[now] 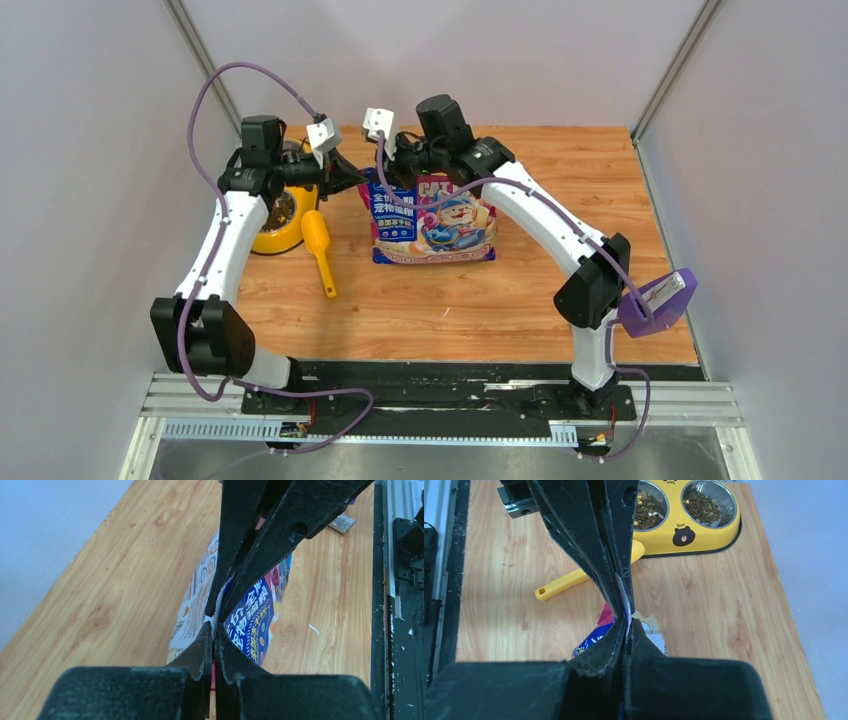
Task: Serve the pet food
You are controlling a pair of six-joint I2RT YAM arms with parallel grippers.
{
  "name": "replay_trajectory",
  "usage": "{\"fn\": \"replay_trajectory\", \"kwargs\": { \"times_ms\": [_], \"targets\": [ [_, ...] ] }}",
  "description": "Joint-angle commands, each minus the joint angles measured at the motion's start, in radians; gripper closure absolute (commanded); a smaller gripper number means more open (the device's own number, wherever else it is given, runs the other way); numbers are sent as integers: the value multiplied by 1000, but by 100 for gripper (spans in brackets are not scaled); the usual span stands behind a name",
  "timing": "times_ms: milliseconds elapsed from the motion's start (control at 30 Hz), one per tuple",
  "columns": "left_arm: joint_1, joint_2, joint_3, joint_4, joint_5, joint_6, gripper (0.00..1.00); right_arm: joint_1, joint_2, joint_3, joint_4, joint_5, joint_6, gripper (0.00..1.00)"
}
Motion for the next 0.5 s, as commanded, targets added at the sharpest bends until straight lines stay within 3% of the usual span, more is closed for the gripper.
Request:
{"fn": "replay_trajectory", "kwargs": {
  "times_ms": [0,167,467],
  "targets": [
    [-10,0,27,11,33,20,100,48,-41,-47,26,70,-89,100],
    [-2,-19,18,-31,-54,87,100,49,-114,-124,-39,178,-199,100],
    [86,-57,-27,33,-29,60,100,-20,-291,-316,-116,386,-252,100]
  ]
}}
